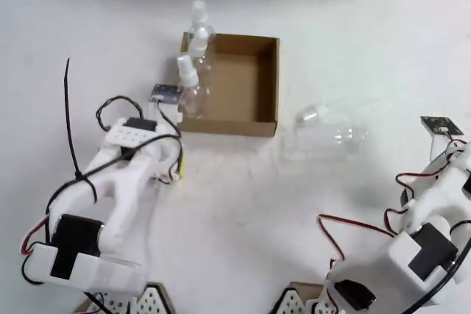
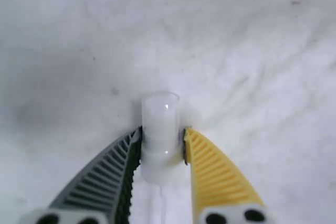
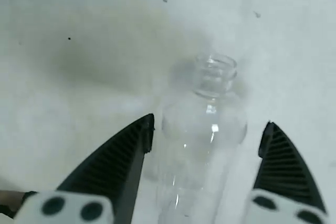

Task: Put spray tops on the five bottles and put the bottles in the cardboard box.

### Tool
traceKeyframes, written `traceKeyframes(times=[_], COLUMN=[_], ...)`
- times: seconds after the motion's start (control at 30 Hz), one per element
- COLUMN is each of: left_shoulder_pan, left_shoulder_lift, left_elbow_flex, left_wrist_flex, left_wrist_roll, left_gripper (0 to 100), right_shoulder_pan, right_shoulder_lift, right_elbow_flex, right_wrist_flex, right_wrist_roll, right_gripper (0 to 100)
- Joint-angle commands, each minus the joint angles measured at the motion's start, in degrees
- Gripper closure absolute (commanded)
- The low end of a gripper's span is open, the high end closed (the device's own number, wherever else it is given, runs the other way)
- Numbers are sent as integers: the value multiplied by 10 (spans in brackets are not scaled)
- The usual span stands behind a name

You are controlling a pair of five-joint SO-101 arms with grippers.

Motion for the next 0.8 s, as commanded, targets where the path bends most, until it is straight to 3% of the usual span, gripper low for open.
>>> traceKeyframes(times=[0.0, 0.17, 0.43, 0.6, 0.77], left_shoulder_pan=[-12, -12, -12, -12, -12], left_shoulder_lift=[3, 3, 3, 3, 3], left_elbow_flex=[-19, -19, -18, -18, -18], left_wrist_flex=[-16, -15, -16, -17, -17], left_wrist_roll=[-7, -7, -7, -7, -7], left_gripper=[980, 980, 980, 980, 980], right_shoulder_pan=[4, 7, 3, 7, -7], right_shoulder_lift=[3, 43, 0, -81, -218], right_elbow_flex=[-9, -14, -13, -13, -9], right_wrist_flex=[-1, -34, -30, 0, 59], right_wrist_roll=[25, 43, 58, 56, -25], right_gripper=[719, 731, 982, 983, 983])
